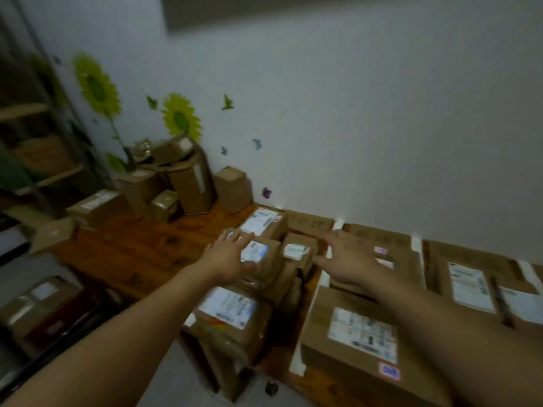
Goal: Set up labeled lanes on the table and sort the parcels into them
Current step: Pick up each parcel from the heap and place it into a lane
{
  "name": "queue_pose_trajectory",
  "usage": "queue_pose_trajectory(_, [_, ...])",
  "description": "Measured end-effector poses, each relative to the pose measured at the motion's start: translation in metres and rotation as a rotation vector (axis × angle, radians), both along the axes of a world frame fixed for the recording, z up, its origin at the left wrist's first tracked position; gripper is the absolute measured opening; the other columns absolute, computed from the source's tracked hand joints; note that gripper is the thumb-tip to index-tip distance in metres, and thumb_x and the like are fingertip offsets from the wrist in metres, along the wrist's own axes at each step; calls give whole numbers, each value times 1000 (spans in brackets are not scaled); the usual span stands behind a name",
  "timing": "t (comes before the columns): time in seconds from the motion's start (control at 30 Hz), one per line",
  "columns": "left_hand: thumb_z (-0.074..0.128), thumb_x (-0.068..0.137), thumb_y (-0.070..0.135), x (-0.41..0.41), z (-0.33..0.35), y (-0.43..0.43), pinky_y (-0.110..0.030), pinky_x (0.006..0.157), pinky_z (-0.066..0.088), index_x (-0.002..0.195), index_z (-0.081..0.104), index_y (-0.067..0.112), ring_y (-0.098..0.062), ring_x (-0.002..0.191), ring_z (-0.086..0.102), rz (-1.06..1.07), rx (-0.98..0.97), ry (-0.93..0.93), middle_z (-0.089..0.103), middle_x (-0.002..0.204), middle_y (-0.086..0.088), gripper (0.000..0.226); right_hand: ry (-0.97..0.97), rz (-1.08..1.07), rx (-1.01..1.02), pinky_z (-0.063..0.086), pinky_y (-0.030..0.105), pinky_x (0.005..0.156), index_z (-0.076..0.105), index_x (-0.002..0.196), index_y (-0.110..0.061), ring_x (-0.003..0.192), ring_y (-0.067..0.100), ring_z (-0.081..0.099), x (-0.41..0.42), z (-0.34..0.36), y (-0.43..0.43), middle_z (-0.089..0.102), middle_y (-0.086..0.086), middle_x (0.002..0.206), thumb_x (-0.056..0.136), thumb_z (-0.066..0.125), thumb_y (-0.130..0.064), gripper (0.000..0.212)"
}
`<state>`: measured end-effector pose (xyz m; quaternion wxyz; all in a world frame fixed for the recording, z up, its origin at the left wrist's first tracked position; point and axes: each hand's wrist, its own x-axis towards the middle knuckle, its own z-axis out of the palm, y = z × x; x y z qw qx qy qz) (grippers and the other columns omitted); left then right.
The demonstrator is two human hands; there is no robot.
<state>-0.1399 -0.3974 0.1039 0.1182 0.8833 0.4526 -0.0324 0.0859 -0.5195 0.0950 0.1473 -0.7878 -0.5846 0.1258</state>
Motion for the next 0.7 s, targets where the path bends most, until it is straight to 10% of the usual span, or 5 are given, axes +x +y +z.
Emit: queue_pose_trajectory(0.7, [56, 90, 43, -218, 35, 285, -54, 117, 11, 148, 12, 39, -26, 146, -3, 464, -115, -184, 5, 160, 2, 73, 91, 234, 34, 32, 35, 108, 36, 144, -26, 135, 22, 33, -166, 25, 346, 36, 2, 147, 93, 52, -48, 58])
